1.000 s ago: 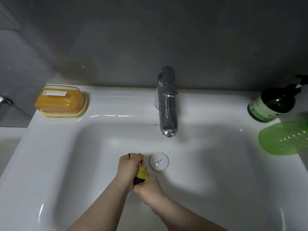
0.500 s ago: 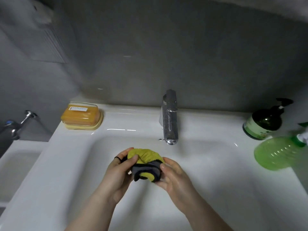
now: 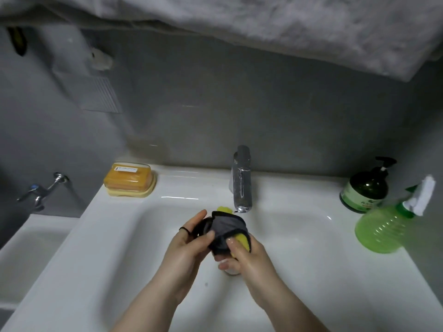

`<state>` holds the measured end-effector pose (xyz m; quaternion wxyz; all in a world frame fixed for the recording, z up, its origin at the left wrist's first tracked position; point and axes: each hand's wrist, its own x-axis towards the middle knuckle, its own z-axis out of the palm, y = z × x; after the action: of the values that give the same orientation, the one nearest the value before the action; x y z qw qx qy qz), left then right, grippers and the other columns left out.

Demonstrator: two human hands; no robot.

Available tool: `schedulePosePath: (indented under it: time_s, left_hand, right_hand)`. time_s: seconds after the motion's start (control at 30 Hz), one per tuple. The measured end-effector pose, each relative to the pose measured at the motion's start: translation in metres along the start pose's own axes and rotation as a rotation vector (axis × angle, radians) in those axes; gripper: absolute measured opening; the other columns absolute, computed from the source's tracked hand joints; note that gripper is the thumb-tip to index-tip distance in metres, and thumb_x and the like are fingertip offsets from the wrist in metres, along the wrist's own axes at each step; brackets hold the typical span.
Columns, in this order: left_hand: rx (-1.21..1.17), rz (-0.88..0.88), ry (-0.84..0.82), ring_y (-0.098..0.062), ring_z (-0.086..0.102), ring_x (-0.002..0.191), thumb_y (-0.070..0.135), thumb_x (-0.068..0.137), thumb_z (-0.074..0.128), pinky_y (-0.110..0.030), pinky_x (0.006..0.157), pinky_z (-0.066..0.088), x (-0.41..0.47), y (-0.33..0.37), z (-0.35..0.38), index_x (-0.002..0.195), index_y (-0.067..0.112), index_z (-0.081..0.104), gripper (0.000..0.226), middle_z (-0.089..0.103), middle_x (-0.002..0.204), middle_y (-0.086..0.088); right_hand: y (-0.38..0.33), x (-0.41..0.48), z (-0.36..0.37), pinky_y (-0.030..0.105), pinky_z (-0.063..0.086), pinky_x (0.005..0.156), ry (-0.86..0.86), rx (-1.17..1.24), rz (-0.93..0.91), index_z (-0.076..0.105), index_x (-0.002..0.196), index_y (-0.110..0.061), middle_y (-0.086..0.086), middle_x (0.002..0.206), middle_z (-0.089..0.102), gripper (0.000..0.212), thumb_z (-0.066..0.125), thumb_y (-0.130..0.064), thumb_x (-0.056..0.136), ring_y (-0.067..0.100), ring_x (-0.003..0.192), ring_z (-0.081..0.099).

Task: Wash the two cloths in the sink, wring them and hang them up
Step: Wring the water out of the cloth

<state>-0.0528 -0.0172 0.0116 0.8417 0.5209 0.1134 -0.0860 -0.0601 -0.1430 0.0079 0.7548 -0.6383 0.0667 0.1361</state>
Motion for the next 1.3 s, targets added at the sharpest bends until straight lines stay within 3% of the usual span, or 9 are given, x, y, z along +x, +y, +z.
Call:
schedulePosePath:
  time_s: [0.1,0.27,0.47,0.6,0.77,0.9,1.0,1.17,1.3]
  left_hand:
    - [0.127,0.102,0.034,-0.013,0.064,0.092,-0.013,0.084,0.045,-0.019,0.071,0.052,-0.005,0.006,0.003,0.094,0.028,0.06,0.045,0.069,0.096,0.005]
    - [0.178,0.237,0.089,-0.003,0.069,0.062,-0.006,0.09,0.043,-0.013,0.053,0.053,-0.011,0.022,0.003,0.09,0.021,0.061,0.032,0.075,0.066,0.01]
    - [0.263,0.155,0.041,-0.005,0.066,0.058,-0.006,0.087,0.05,-0.017,0.06,0.057,-0.011,0.022,0.009,0.088,0.019,0.061,0.027,0.073,0.06,0.005]
    - [0.199,0.098,0.057,-0.004,0.064,0.052,0.003,0.089,0.051,-0.016,0.052,0.054,-0.011,0.018,0.01,0.093,0.02,0.06,0.02,0.068,0.053,0.004]
    - [0.532,0.205,0.057,0.0,0.051,0.045,0.009,0.08,0.065,-0.013,0.05,0.046,-0.008,0.02,0.012,0.088,0.022,0.07,0.015,0.055,0.046,0.01]
    - [0.961,0.5,0.169,0.006,0.049,0.063,0.02,0.072,0.073,-0.008,0.057,0.034,-0.009,0.023,0.013,0.063,0.05,0.059,0.034,0.049,0.064,0.013]
    - [1.032,0.563,0.137,0.008,0.053,0.08,0.012,0.074,0.07,0.002,0.067,0.034,-0.01,0.023,0.013,0.063,0.038,0.062,0.029,0.055,0.076,0.022]
    - [0.518,0.457,0.23,-0.001,0.063,0.074,0.002,0.088,0.049,-0.009,0.071,0.046,-0.009,0.037,0.019,0.068,0.021,0.053,0.029,0.067,0.068,0.01]
    - [0.268,0.492,0.216,0.0,0.058,0.048,0.003,0.094,0.037,-0.009,0.051,0.048,-0.013,0.068,0.027,0.072,0.014,0.047,0.026,0.063,0.052,0.003]
  right_hand:
    - [-0.008,0.0,-0.003,0.023,0.046,0.048,-0.05,0.188,0.033,0.057,0.089,-0.01,0.003,0.062,0.064,0.019,0.04,-0.005,0.093,0.014,0.046,0.054]
    - [-0.012,0.002,-0.01,0.024,0.044,0.048,-0.072,0.358,0.075,0.058,0.086,-0.004,0.002,0.051,0.059,0.024,0.037,-0.014,0.093,0.014,0.045,0.052]
    - [-0.004,0.001,-0.014,0.026,0.052,0.062,-0.122,0.312,0.031,0.063,0.095,-0.009,0.006,0.083,0.07,0.025,0.049,-0.016,0.076,0.018,0.074,0.062]
    - [-0.005,0.0,-0.017,0.022,0.056,0.072,-0.214,0.38,0.014,0.062,0.101,-0.013,-0.002,0.095,0.074,0.034,0.049,-0.018,0.07,0.01,0.089,0.068]
    - [-0.003,-0.001,-0.023,0.03,0.048,0.087,-0.226,0.346,0.077,0.061,0.104,-0.011,0.003,0.095,0.072,0.041,0.054,-0.017,0.064,0.017,0.093,0.065]
    - [-0.002,-0.002,-0.021,0.025,0.056,0.07,-0.266,0.318,0.064,0.062,0.101,-0.011,0.0,0.089,0.074,0.036,0.052,-0.016,0.067,0.012,0.084,0.069]
    - [-0.001,-0.001,-0.022,0.025,0.056,0.068,-0.286,0.305,0.072,0.062,0.102,-0.01,0.002,0.09,0.074,0.036,0.052,-0.016,0.068,0.014,0.084,0.069]
    - [0.0,0.001,-0.023,0.026,0.052,0.056,-0.275,0.317,0.113,0.063,0.091,-0.006,0.008,0.065,0.068,0.033,0.05,-0.027,0.069,0.017,0.058,0.062]
    - [-0.011,0.003,-0.02,0.025,0.045,0.049,-0.224,0.01,0.316,0.057,0.084,-0.003,0.009,0.055,0.063,0.041,0.037,-0.038,0.09,0.018,0.048,0.055]
